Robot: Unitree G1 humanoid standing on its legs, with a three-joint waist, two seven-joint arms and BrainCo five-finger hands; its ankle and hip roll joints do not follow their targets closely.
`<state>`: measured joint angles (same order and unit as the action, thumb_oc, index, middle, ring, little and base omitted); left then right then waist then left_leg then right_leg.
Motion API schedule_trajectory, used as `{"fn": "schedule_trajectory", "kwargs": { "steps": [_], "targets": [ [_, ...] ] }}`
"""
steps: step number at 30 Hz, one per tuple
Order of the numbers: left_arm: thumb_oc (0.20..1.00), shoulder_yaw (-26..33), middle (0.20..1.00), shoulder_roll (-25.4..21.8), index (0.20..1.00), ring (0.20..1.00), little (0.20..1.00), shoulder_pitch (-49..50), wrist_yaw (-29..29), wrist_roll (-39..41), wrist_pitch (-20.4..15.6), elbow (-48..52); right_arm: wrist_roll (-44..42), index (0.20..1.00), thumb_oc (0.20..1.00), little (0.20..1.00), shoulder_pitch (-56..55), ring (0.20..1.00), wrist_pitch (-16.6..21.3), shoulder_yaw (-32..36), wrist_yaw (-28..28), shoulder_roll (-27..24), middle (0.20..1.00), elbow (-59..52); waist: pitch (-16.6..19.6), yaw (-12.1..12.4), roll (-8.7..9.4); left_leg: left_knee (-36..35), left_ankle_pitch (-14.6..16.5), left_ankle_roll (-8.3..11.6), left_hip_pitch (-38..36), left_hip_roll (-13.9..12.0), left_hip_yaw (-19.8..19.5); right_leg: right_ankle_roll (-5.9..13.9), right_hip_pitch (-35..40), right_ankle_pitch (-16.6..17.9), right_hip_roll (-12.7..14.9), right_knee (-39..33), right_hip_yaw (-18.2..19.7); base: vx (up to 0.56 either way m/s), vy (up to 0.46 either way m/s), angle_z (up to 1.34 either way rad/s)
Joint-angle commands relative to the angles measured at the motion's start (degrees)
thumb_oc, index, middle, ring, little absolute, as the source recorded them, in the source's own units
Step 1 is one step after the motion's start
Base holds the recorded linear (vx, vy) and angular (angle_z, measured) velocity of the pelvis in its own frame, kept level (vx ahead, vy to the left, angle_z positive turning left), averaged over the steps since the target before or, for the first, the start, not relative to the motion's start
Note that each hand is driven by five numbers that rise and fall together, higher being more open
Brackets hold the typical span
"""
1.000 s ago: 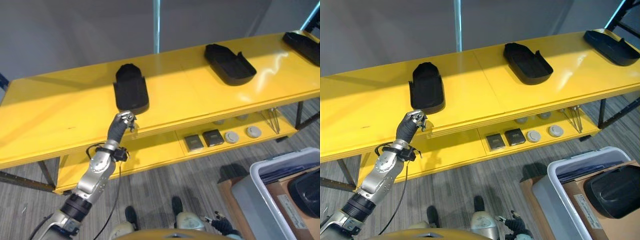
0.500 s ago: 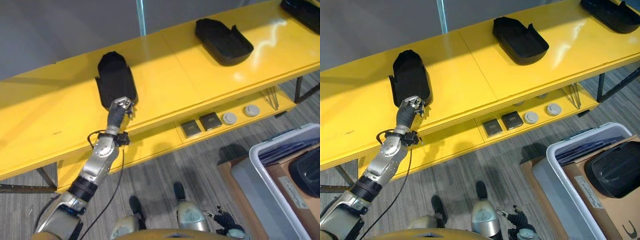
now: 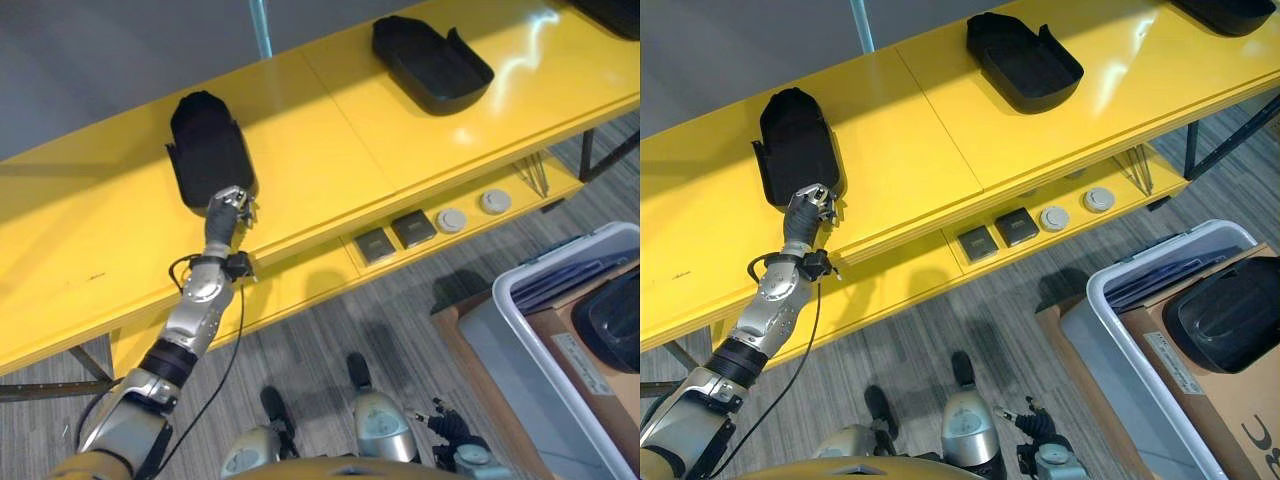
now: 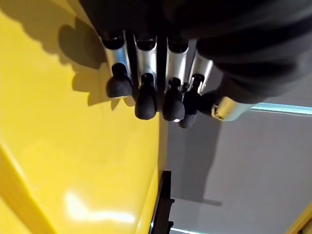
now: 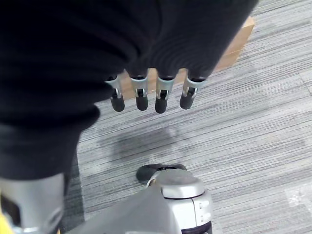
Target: Move parts from the plastic box to the shelf.
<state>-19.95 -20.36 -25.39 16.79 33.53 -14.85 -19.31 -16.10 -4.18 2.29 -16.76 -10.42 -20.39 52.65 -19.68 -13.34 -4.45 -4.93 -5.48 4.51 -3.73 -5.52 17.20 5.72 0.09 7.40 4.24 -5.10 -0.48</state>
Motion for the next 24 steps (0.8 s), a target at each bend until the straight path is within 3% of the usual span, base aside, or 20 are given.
{"fn": "schedule_trajectory", "kwargs": {
  "steps": [1, 5, 6, 7, 8, 9, 14, 18, 19, 22, 24],
  "targets": [
    [0.2, 1.93, 0.2, -1.59, 0.2, 0.2, 0.2, -4.94, -2.23, 0.76, -4.05, -2.53, -0.27, 1.0, 1.0, 1.0, -0.22, 1.0, 0.26, -1.44, 0.44, -0.46, 1.0, -0.34, 0.25, -0.47, 1.66, -0.07, 3.85, -0.14, 0.99, -0.25, 0.21, -1.01, 2.63, -6.49, -1.0, 0.11, -2.54, -0.04, -0.007, -0.04],
    [0.2, 1.69, 0.2, -1.75, 0.2, 0.2, 0.2, -1.7, -5.74, -0.45, -4.86, 3.95, 0.13, 1.0, 1.0, 1.0, -1.51, 1.0, 1.05, 0.15, 0.01, 0.53, 1.0, 1.59, 2.37, 0.75, 1.58, -0.07, 4.14, -0.09, -0.28, -0.3, 0.01, -0.88, 4.55, -7.07, -0.98, 0.1, -3.54, 0.0, -0.007, 0.02],
    [0.702, 1.39, 0.702, -1.7, 0.702, 0.702, 0.702, -0.13, -5.55, -1.39, -4.18, 6.76, 0.46, 1.0, 1.0, 1.0, -1.72, 1.0, 1.36, 0.61, -0.35, 0.92, 1.0, 2.38, 3.21, 1.28, 1.55, -0.07, 4.23, -0.12, -0.69, -0.32, 0.06, -0.85, 5.17, -7.23, -0.93, 0.1, -3.9, -0.01, -0.01, 0.07],
    [0.702, 1.39, 0.702, -1.7, 0.702, 0.702, 0.702, -0.13, -5.55, -1.39, -4.18, 6.76, 0.46, 1.0, 1.0, 1.0, -1.72, 1.0, 1.36, 0.61, -0.35, 0.92, 1.0, 2.38, 3.21, 1.28, 1.55, -0.07, 4.23, -0.12, -0.69, -0.32, 0.06, -0.85, 5.17, -7.23, -0.93, 0.1, -3.9, -0.09, -0.018, 0.05],
    [1.0, 1.01, 1.0, -2.27, 1.0, 1.0, 1.0, 4.6, -4.35, -5.8, -3.61, 13.12, 1.52, 1.0, 1.0, 1.0, -1.48, 1.0, 2.7, 1.5, -0.93, 1.19, 1.0, 4.17, 5.01, 2.99, 1.71, -0.07, 4.71, -0.42, -1.75, -0.38, -0.22, -0.97, 6.82, -7.74, -0.74, 0.1, -5.03, -0.16, -0.04, 0.06],
    [1.0, 1.39, 1.0, -2.86, 1.0, 1.0, 1.0, 8.72, -4.4, -7.97, -4.55, 15.87, -0.46, 1.0, 1.0, 1.0, -0.66, 1.0, 3.33, 2.32, -0.61, 0.91, 1.0, 5.9, 6.46, 4.51, 2.15, -0.07, 5.28, -0.78, -2.87, -0.46, -0.86, -1.29, 8.16, -8.15, -0.74, 0.1, -5.83, -0.19, -0.047, 0.13],
    [1.0, 0.29, 1.0, -3.83, 1.0, 1.0, 1.0, 13.67, -0.98, -11.92, -6.36, 17.38, -5.16, 1.0, 1.0, 1.0, 1.38, 1.0, 2.27, 3.88, 0.61, 0.68, 1.0, 8.84, 8.45, 6.57, 3.58, 0.04, 6.21, -1.29, -4.5, -0.45, -2.31, -1.83, 9.64, -8.53, -1.2, 0.1, -6.3, -0.07, -0.056, 0.24],
    [1.0, -1.21, 1.0, -4.05, 1.0, 1.0, 1.0, 16.5, 1.42, -13.68, -6.69, 15.49, -8.02, 1.0, 1.0, 1.0, 3.47, 1.0, 0.96, 4.31, 2.23, 0.64, 1.0, 11.51, 9.34, 8.11, 5.17, 2.13, 8.18, -2.07, -5.4, 0.36, -5.69, -2.33, 10.43, -8.55, -1.78, 0.1, -4.17, -0.02, -0.047, 0.12],
    [1.0, -1.48, 1.0, -4.11, 1.0, 1.0, 1.0, 18.74, 3.87, -15.36, -7.8, 15.02, -8.88, 1.0, 1.0, 1.0, 4.54, 1.0, 0.94, 3.54, 2.85, 0.84, 1.0, 12.22, 9.44, 9.81, 5.78, 3.73, 10.04, -3.08, -5.18, 2.65, -11.73, -2.23, 10.3, -8.24, -2.15, 0.1, -1.08, -0.04, -0.02, -0.05],
    [1.0, -0.36, 1.0, -4.65, 1.0, 1.0, 1.0, 21.93, 7.38, -18.84, -10.34, 15.56, -7.51, 1.0, 1.0, 1.0, 6.38, 1.0, 0.34, 2.57, 5.15, 1.12, 1.0, 12.78, 9.69, 12.46, 6.79, 6.17, 11.46, -5.29, -2.91, 7.0, -20.9, -2.13, 8.75, -6.84, -2.85, 0.1, 4.5, -0.06, -0.008, -1.08],
    [1.0, -0.07, 1.0, -4.98, 1.0, 1.0, 1.0, 22.16, 7.38, -21.35, -11.11, 15.89, -6.45, 1.0, 1.0, 1.0, 6.33, 1.0, -0.28, 2.21, 5.7, 1.52, 1.0, 12.8, 9.42, 12.76, 7.08, 6.77, 12.24, -6.4, -2.44, 8.22, -22.3, -1.84, 7.75, -6.47, -2.89, 0.92, 6.42, -0.07, 0.058, -2.47]
  ]
}}
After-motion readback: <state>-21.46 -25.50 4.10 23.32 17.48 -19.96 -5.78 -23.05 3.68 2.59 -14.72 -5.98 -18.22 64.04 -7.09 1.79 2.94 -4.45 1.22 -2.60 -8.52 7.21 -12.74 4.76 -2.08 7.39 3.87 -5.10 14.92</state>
